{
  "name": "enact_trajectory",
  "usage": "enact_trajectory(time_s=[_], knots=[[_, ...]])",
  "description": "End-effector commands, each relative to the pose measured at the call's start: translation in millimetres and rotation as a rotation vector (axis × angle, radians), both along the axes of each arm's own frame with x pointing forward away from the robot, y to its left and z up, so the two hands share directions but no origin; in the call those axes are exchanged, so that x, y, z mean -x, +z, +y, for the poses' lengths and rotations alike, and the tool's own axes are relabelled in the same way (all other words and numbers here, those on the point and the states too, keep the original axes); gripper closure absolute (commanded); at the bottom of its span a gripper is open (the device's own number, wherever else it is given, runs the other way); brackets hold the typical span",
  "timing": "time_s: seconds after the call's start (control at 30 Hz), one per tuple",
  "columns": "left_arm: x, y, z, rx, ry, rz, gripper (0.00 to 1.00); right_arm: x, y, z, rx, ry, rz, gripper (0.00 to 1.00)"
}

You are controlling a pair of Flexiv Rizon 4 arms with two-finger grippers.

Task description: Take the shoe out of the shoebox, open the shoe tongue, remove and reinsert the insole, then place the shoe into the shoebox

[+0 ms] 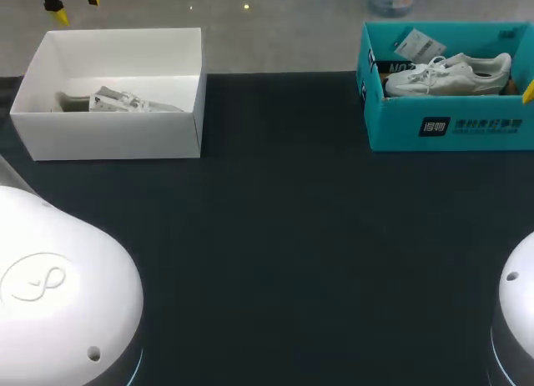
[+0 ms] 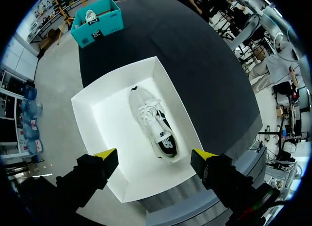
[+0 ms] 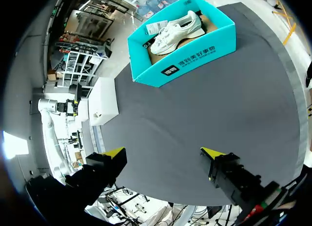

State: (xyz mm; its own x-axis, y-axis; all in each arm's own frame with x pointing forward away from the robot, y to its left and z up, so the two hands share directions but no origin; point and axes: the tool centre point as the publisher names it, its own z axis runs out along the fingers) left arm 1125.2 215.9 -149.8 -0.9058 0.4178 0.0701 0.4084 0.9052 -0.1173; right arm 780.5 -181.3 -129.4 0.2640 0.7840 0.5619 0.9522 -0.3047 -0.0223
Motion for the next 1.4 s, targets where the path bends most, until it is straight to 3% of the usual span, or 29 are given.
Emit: enact_trajectory(time_s=[0.03, 0.33, 0.37, 0.47, 0.63, 0.7, 0.77, 0.93, 1.37, 1.4], knots=[[-0.4, 1, 0, -0.002, -0.001, 0.002, 0.0, -4.6, 2, 0, 0.03, 0.019, 0.04, 0.0], [-0.4, 1, 0, -0.002, -0.001, 0.002, 0.0, -4.6, 2, 0, 0.03, 0.019, 0.04, 0.0], [-0.4, 1, 0, -0.002, -0.001, 0.002, 0.0, -11.1, -2, -2, 0.077, 0.018, 0.068, 0.0], [-0.4, 1, 0, -0.002, -0.001, 0.002, 0.0, -41.8, -6, -18, 0.173, 0.019, 0.025, 0.0], [-0.4, 1, 0, -0.002, -0.001, 0.002, 0.0, -97.9, -9, -66, 0.349, 0.003, -0.072, 0.0], [-0.4, 1, 0, -0.002, -0.001, 0.002, 0.0, -120.3, -14, -84, 0.386, -0.001, -0.126, 0.0], [-0.4, 1, 0, -0.002, -0.001, 0.002, 0.0, -141.8, -23, -98, 0.404, 0.008, -0.13, 0.0], [-0.4, 1, 0, -0.002, -0.001, 0.002, 0.0, -189.8, -27, -100, 0.441, 0.031, -0.171, 0.0], [-0.4, 1, 0, -0.002, -0.001, 0.002, 0.0, -189.8, -27, -100, 0.441, 0.031, -0.171, 0.0], [-0.4, 1, 0, -0.002, -0.001, 0.002, 0.0, -206.6, -34, -104, 0.509, 0.006, -0.175, 0.0]])
